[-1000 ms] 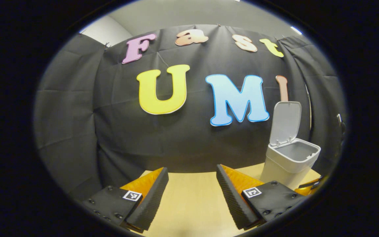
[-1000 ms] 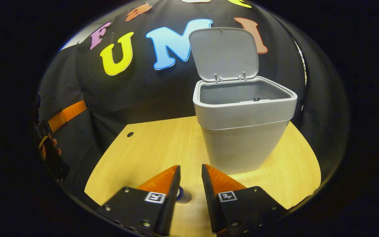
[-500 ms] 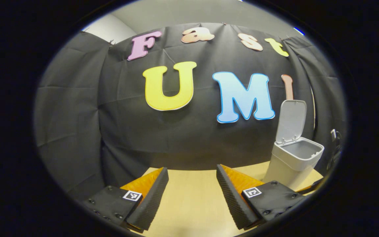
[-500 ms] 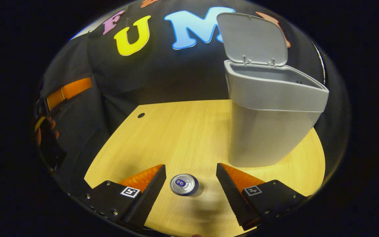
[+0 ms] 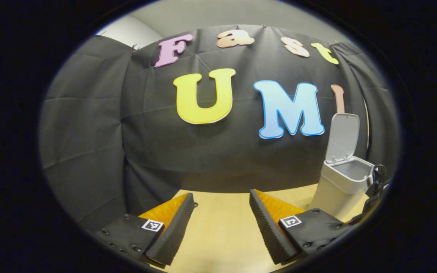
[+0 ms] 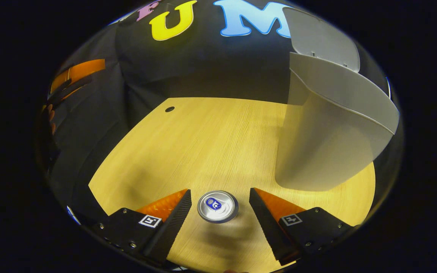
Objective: Press the lid of the desktop garbage bin to open it, pick up the crumpled paper on the desktop and throw it into the bin, then pick up the pop can on the desktop and drop it into the bin, and finally close the garbage bin lid.
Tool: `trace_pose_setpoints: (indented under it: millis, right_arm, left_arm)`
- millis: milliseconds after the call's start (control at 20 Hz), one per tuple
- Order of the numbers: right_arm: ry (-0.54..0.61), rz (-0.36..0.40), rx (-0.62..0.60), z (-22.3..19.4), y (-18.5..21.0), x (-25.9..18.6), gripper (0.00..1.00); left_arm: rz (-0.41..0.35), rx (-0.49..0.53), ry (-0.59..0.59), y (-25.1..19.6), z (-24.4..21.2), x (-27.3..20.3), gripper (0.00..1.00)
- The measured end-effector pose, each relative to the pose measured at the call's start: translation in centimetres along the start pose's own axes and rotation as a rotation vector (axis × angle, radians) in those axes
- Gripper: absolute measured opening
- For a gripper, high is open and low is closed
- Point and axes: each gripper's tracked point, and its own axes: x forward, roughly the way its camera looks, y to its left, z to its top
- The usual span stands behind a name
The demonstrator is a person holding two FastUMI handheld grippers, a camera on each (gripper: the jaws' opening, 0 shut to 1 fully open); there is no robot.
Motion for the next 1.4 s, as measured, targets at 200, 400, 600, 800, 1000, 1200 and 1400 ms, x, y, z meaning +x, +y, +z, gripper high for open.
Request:
trace_pose_setpoints:
  millis: [200,400,600,800,1000,1200,1400]
  right_arm:
    - [0.048,0.009,-0.03,-0.9,0.1,1.6,0.99]
    - [0.078,0.015,-0.063,-1.7,0.5,2.3,0.99]
    - [0.116,0.016,-0.096,-2.4,0.7,3.2,0.98]
    - [0.134,0.014,-0.119,-2.6,0.4,3.4,0.86]
    - [0.125,0.006,-0.122,-2.4,0.5,3.3,0.83]
    - [0.036,0.004,-0.105,-0.8,0.4,3.1,0.83]
    - [-0.096,-0.011,-0.091,4.5,0.3,1.0,0.83]
  left_arm:
    - [0.028,-0.003,0.01,1.2,-0.4,-0.4,0.96]
    - [0.051,-0.006,0.021,2.2,-0.9,-0.4,1.0]
    - [0.067,-0.013,0.028,2.8,-1.2,-0.7,0.96]
    - [0.074,-0.013,0.031,3.0,-1.2,-0.7,0.96]
    - [0.068,-0.012,0.03,2.9,-1.1,-0.7,0.96]
    - [0.057,-0.017,0.031,2.3,-1.0,-0.4,1.0]
    - [0.043,-0.024,0.035,1.9,-1.3,-0.3,0.96]
